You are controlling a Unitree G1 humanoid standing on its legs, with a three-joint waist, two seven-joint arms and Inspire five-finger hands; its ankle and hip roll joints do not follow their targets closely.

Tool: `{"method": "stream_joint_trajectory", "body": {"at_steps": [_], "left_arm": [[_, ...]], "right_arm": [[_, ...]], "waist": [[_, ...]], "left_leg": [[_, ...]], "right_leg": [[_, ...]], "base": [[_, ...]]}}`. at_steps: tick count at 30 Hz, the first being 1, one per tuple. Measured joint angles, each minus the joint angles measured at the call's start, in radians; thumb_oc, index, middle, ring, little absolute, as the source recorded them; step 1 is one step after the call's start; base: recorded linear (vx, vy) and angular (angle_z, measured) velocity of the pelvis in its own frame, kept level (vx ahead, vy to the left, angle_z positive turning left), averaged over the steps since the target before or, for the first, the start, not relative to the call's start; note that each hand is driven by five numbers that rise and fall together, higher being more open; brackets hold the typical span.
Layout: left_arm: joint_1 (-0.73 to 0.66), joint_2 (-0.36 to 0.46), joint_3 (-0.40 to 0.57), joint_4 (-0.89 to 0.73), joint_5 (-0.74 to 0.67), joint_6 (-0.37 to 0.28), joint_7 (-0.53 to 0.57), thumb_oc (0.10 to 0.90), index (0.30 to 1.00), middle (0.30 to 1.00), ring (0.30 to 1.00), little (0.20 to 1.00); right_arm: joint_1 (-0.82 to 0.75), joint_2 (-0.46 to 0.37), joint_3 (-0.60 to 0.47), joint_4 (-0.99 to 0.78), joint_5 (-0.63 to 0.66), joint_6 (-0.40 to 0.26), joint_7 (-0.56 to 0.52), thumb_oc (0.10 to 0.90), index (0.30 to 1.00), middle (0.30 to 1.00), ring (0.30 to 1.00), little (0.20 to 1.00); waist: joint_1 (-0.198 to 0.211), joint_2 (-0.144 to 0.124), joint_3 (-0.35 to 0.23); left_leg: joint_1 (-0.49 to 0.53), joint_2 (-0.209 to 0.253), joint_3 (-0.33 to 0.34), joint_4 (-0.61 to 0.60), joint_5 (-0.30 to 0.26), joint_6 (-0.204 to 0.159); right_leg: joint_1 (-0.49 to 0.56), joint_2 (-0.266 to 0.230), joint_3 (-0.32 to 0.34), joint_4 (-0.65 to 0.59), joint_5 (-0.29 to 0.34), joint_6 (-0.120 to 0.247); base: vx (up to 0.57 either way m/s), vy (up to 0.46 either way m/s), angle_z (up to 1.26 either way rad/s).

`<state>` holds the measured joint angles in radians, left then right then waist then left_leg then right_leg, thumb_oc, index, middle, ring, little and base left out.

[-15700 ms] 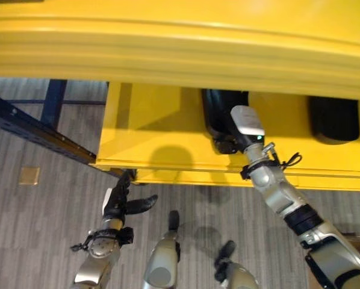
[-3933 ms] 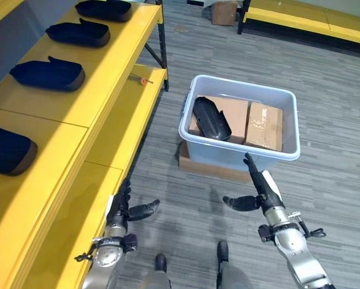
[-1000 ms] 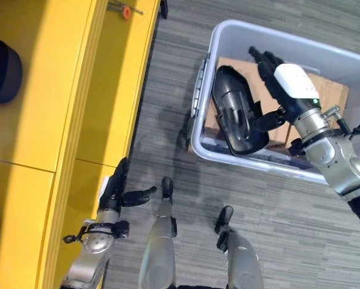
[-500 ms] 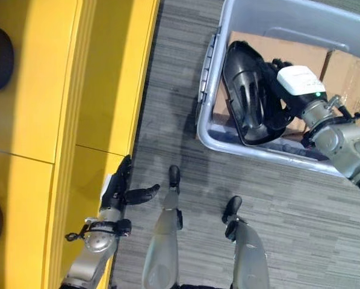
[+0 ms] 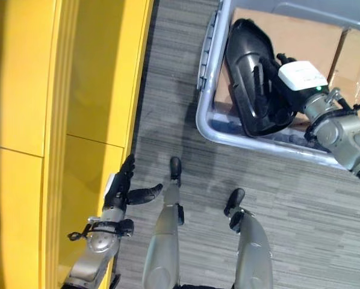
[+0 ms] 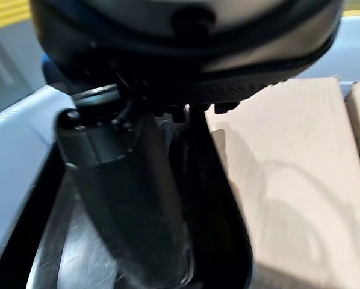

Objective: Move parts from the plastic box to the shelf.

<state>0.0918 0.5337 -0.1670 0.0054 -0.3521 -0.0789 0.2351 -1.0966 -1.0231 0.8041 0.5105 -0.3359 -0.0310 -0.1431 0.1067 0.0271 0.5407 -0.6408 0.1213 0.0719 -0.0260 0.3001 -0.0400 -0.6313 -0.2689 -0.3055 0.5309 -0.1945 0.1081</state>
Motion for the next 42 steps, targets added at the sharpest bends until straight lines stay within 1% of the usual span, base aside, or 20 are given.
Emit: {"method": "stream_joint_trajectory", "body": {"at_steps": [5, 8, 12, 13, 14, 15, 16, 17, 18, 19, 21, 22, 23, 24, 25, 26, 28, 33, 36, 42], "left_arm": [[-0.002, -0.002, -0.003, -0.003, 0.000, -0.010, 0.008, 0.900, 1.000, 1.000, 1.000, 1.000], [-0.002, -0.007, -0.007, -0.007, 0.000, -0.010, 0.024, 0.900, 1.000, 1.000, 1.000, 1.000], [-0.006, -0.008, -0.017, -0.008, 0.001, -0.010, 0.024, 0.900, 1.000, 1.000, 1.000, 1.000], [-0.007, -0.009, -0.024, -0.008, 0.001, -0.010, 0.026, 0.900, 1.000, 1.000, 1.000, 1.000], [-0.010, -0.013, -0.037, -0.009, 0.001, -0.011, 0.027, 0.900, 1.000, 1.000, 1.000, 1.000], [-0.016, -0.022, -0.046, -0.008, 0.001, -0.010, 0.027, 0.900, 1.000, 1.000, 1.000, 1.000], [-0.023, -0.028, -0.047, -0.007, 0.002, -0.010, 0.027, 0.900, 1.000, 1.000, 1.000, 1.000], [-0.026, -0.037, -0.049, -0.006, 0.002, -0.011, 0.027, 0.900, 1.000, 1.000, 1.000, 1.000], [-0.025, -0.052, -0.058, 0.004, 0.002, -0.010, 0.034, 0.900, 1.000, 1.000, 1.000, 1.000], [-0.026, -0.055, -0.065, 0.006, 0.002, -0.011, 0.037, 0.900, 1.000, 1.000, 1.000, 1.000], [-0.043, -0.063, -0.065, 0.006, 0.002, -0.014, 0.042, 0.900, 1.000, 1.000, 1.000, 1.000], [-0.066, -0.064, -0.076, 0.020, 0.002, -0.014, 0.042, 0.900, 1.000, 1.000, 1.000, 1.000], [-0.076, -0.074, -0.083, 0.038, 0.002, -0.013, 0.043, 0.900, 1.000, 1.000, 1.000, 1.000], [-0.074, -0.090, -0.094, 0.044, 0.002, -0.014, 0.043, 0.900, 1.000, 1.000, 1.000, 1.000], [-0.076, -0.091, -0.093, 0.040, 0.002, -0.020, 0.044, 0.900, 1.000, 1.000, 1.000, 1.000], [-0.077, -0.091, -0.093, 0.041, 0.002, -0.019, 0.045, 0.900, 1.000, 1.000, 1.000, 1.000], [-0.080, -0.091, -0.093, 0.041, 0.002, -0.012, 0.045, 0.900, 1.000, 1.000, 1.000, 1.000], [-0.078, -0.090, -0.093, 0.040, 0.002, -0.010, 0.048, 0.900, 1.000, 1.000, 1.000, 1.000], [-0.078, -0.090, -0.094, 0.040, 0.002, -0.009, 0.047, 0.900, 1.000, 1.000, 1.000, 1.000], [-0.077, -0.090, -0.094, 0.042, 0.002, 0.010, 0.047, 0.900, 1.000, 1.000, 1.000, 1.000]], "right_arm": [[-0.023, 0.002, -0.005, 0.012, -0.017, -0.005, -0.003, 0.900, 1.000, 1.000, 1.000, 1.000], [-0.065, 0.002, 0.011, 0.024, -0.025, -0.009, -0.001, 0.900, 1.000, 1.000, 1.000, 1.000], [-0.133, 0.020, 0.066, 0.101, -0.076, -0.041, 0.007, 0.900, 1.000, 1.000, 1.000, 1.000], [-0.163, 0.027, 0.101, 0.133, -0.081, -0.047, 0.006, 0.900, 1.000, 1.000, 1.000, 1.000], [-0.189, 0.029, 0.133, 0.162, -0.095, -0.053, 0.012, 0.900, 1.000, 1.000, 1.000, 1.000], [-0.190, 0.034, 0.132, 0.186, -0.105, -0.057, 0.016, 0.900, 1.000, 1.000, 1.000, 1.000], [-0.189, 0.040, 0.130, 0.209, -0.108, -0.060, 0.017, 0.900, 1.000, 1.000, 1.000, 1.000], [-0.186, 0.048, 0.125, 0.227, -0.115, -0.061, 0.023, 0.900, 1.000, 1.000, 1.000, 1.000], [-0.168, 0.093, 0.086, 0.284, -0.125, -0.068, 0.026, 0.900, 1.000, 1.000, 1.000, 1.000], [-0.166, 0.119, 0.066, 0.318, -0.126, -0.063, 0.025, 0.900, 1.000, 1.000, 1.000, 1.000], [-0.156, 0.184, -0.054, 0.404, -0.122, -0.065, 0.020, 0.900, 1.000, 1.000, 1.000, 1.000], [-0.151, 0.209, -0.111, 0.454, -0.086, -0.064, 0.008, 0.900, 1.000, 1.000, 1.000, 1.000], [-0.156, 0.249, -0.152, 0.509, -0.065, -0.056, 0.001, 0.900, 1.000, 1.000, 1.000, 1.000], [-0.160, 0.251, -0.142, 0.524, -0.025, -0.025, -0.023, 0.900, 1.000, 1.000, 1.000, 1.000], [-0.156, 0.248, -0.160, 0.534, 0.019, -0.018, -0.042, 0.900, 1.000, 1.000, 1.000, 1.000], [-0.157, 0.252, -0.181, 0.550, 0.033, -0.018, -0.040, 0.900, 1.000, 1.000, 1.000, 1.000], [-0.161, 0.278, -0.244, 0.589, 0.074, -0.017, -0.044, 0.900, 1.000, 1.000, 1.000, 1.000], [-0.121, 0.295, -0.307, 0.606, 0.163, -0.010, -0.074, 0.900, 1.000, 1.000, 1.000, 1.000], [-0.084, 0.318, -0.387, 0.606, 0.244, -0.006, -0.096, 0.900, 1.000, 1.000, 1.000, 1.000], [-0.043, 0.349, -0.455, 0.606, 0.371, 0.010, -0.128, 0.900, 1.000, 1.000, 1.000, 1.000]], "waist": [[0.000, 0.002, -0.002], [-0.005, 0.010, -0.007], [-0.003, 0.015, -0.011], [-0.004, 0.019, -0.015], [-0.002, 0.022, -0.033], [0.003, 0.022, -0.059], [0.006, 0.020, -0.063], [0.012, 0.025, -0.066], [0.015, 0.044, -0.087], [0.009, 0.048, -0.100], [0.007, 0.051, -0.111], [0.000, 0.041, -0.115], [0.010, 0.040, -0.120], [-0.003, 0.065, -0.135], [-0.016, 0.064, -0.135], [-0.021, 0.064, -0.135], [-0.022, 0.064, -0.135], [-0.023, 0.062, -0.134], [-0.023, 0.061, -0.134], [-0.024, 0.054, -0.131]], "left_leg": [[-0.024, 0.002, -0.007, -0.005, 0.005, 0.005], [-0.043, 0.008, 0.001, -0.018, 0.006, 0.003], [-0.057, 0.025, 0.005, -0.023, 0.003, 0.000], [-0.059, 0.027, 0.005, -0.024, -0.001, -0.002], [-0.073, 0.029, 0.007, -0.026, -0.028, -0.005], [-0.092, 0.028, 0.007, -0.025, -0.083, -0.021], [-0.097, 0.027, 0.008, -0.017, -0.112, -0.025], [-0.101, 0.030, 0.007, 0.002, -0.114, -0.010], [-0.101, 0.034, -0.002, 0.001, -0.069, 0.000], [-0.101, 0.031, 0.002, -0.005, -0.065, -0.005], [-0.105, 0.029, 0.007, -0.018, -0.135, -0.056], [-0.127, 0.018, -0.003, 0.044, -0.129, -0.027], [-0.118, 0.022, -0.011, 0.107, -0.123, -0.003], [-0.104, 0.030, 0.005, 0.073, -0.057, -0.020], [-0.091, 0.019, 0.005, 0.021, -0.025, -0.011], [-0.089, 0.017, 0.004, 0.003, -0.014, -0.009], [-0.085, 0.016, 0.004, -0.014, -0.003, -0.004], [-0.064, 0.015, 0.007, -0.033, 0.016, 0.012], [-0.055, 0.016, 0.007, -0.033, 0.019, 0.016], [-0.036, 0.016, 0.006, -0.034, 0.021, 0.018]], "right_leg": [[-0.050, -0.007, 0.005, 0.052, -0.020, -0.012], [-0.085, -0.008, 0.009, 0.080, -0.026, -0.022], [-0.103, 0.002, -0.002, 0.096, -0.029, -0.042], [-0.104, 0.003, -0.004, 0.097, -0.028, -0.044], [-0.115, 0.007, -0.006, 0.089, -0.024, -0.051], [-0.127, 0.009, -0.011, 0.066, -0.009, -0.064], [-0.122, 0.003, -0.021, 0.049, 0.003, -0.065], [-0.118, 0.006, -0.022, 0.050, 0.004, -0.064], [-0.119, 0.013, -0.020, 0.068, -0.008, -0.060], [-0.122, 0.009, -0.017, 0.074, -0.014, -0.061], [-0.115, 0.007, -0.031, 0.033, 0.005, -0.076], [-0.116, -0.020, -0.046, 0.015, 0.022, -0.080], [-0.116, -0.018, -0.039, 0.014, 0.030, -0.069], [-0.119, -0.011, -0.033, 0.020, 0.029, -0.054], [-0.126, -0.015, -0.030, 0.007, 0.042, -0.042], [-0.130, -0.016, -0.031, 0.007, 0.042, -0.041], [-0.131, -0.018, -0.032, 0.003, 0.048, -0.035], [-0.127, -0.015, -0.029, 0.017, 0.047, -0.035], [-0.122, -0.015, -0.028, 0.025, 0.045, -0.038], [-0.102, -0.014, -0.030, 0.025, 0.045, -0.037]], "base": [[0.01, 0.003, 0.02], [0.02, 0.000, 0.03], [0.01, 0.004, 0.02], [0.02, -0.006, 0.04], [0.01, -0.001, 0.10], [0.02, 0.007, 0.12], [0.02, 0.012, 0.09], [0.00, 0.000, 0.00], [0.00, 0.000, 0.00], [0.01, 0.037, 0.05], [0.01, 0.038, 0.16], [0.00, 0.000, 0.00], [0.00, 0.026, -0.04], [0.01, 0.051, -0.06], [0.01, 0.054, 0.06], [0.01, 0.040, 0.09], [0.00, 0.000, 0.00], [0.00, 0.000, 0.00], [0.00, 0.000, 0.00], [0.00, 0.000, 0.00]]}}
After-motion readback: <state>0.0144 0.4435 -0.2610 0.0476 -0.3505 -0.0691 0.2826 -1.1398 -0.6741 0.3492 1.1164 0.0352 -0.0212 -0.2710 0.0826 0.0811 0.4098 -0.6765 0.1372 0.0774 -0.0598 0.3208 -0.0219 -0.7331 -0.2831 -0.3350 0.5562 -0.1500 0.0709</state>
